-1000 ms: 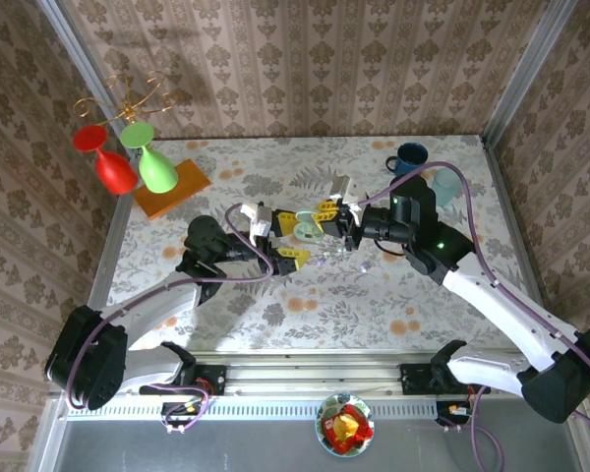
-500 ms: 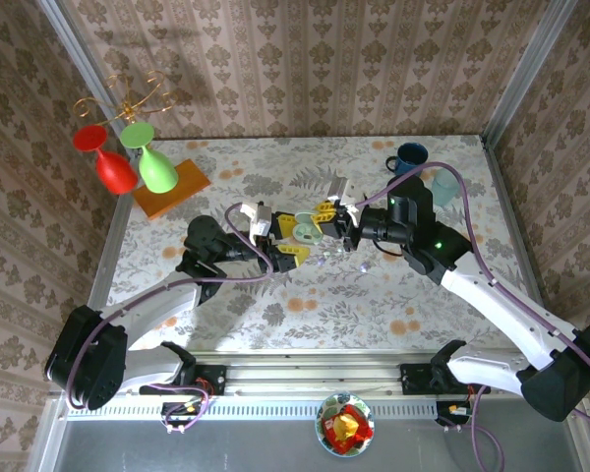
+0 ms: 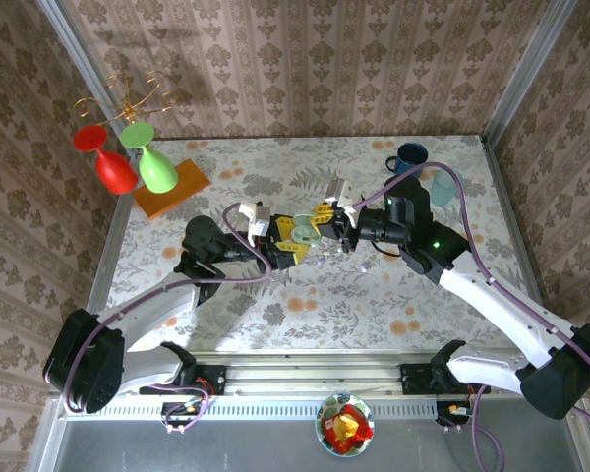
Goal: Insert wireless bluetooth earbuds into charging case
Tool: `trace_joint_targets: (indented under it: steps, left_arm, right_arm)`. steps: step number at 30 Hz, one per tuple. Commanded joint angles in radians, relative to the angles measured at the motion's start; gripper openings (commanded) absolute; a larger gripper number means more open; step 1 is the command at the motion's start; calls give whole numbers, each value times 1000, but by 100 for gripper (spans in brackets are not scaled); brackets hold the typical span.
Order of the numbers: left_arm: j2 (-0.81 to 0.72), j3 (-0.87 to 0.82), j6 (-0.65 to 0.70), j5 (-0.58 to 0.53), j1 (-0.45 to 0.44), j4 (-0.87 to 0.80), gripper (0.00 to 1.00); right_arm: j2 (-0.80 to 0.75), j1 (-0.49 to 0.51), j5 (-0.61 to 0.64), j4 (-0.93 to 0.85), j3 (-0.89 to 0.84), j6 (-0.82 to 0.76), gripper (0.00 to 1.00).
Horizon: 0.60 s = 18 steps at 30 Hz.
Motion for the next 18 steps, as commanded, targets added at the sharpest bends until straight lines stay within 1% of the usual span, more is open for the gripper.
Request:
trace_joint_targets:
  steps: [1, 4, 11, 12, 14, 16, 17, 18]
  left_arm:
    - [-28, 16, -2, 18, 5, 15, 46]
    - [-33, 13, 2, 16, 5, 13, 40]
    - [-38, 10, 3, 15, 5, 10, 38]
    - [-39, 9, 4, 13, 5, 10, 38]
    - [-39, 8, 7, 11, 5, 9, 37]
    - [-39, 4, 12, 7, 5, 9, 37]
    - [-39, 5, 13, 5, 5, 8, 37]
    - [-38, 3, 15, 2, 5, 6, 36]
  right_arm:
    - [9, 8, -25, -4, 26, -9, 0]
    - [7, 8, -28, -1, 24, -3, 0]
    - [1, 8, -26, 10, 30, 33, 0]
    - [-1, 8, -22, 14, 31, 42, 3]
    - [-7, 8, -13, 29, 28, 66, 11]
    - [-20, 7, 5, 48, 25, 99, 26]
    - [-29, 9, 15, 57, 22, 113, 35]
    - [-36, 6, 25, 65, 20, 123, 40]
